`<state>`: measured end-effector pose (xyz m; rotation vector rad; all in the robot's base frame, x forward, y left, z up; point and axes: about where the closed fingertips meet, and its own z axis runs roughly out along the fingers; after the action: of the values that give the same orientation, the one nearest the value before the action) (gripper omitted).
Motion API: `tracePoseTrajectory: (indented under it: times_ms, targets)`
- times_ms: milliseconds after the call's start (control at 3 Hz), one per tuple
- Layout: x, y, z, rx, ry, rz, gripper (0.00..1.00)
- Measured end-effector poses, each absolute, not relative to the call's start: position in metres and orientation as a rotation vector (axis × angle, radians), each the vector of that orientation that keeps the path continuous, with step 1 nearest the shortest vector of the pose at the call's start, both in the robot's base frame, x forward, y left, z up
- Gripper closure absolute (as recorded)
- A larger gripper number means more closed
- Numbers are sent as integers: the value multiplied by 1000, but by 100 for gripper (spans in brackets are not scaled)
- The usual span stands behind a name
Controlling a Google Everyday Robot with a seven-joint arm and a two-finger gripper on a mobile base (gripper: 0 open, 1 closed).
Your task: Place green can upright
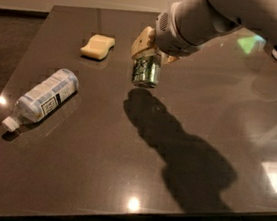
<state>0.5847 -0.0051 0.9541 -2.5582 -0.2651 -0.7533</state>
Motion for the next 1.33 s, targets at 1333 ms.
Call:
tracePoseTrajectory:
  times_ms: [1333]
  targets:
    - [571,-10,945,-2292,-703,-941,100]
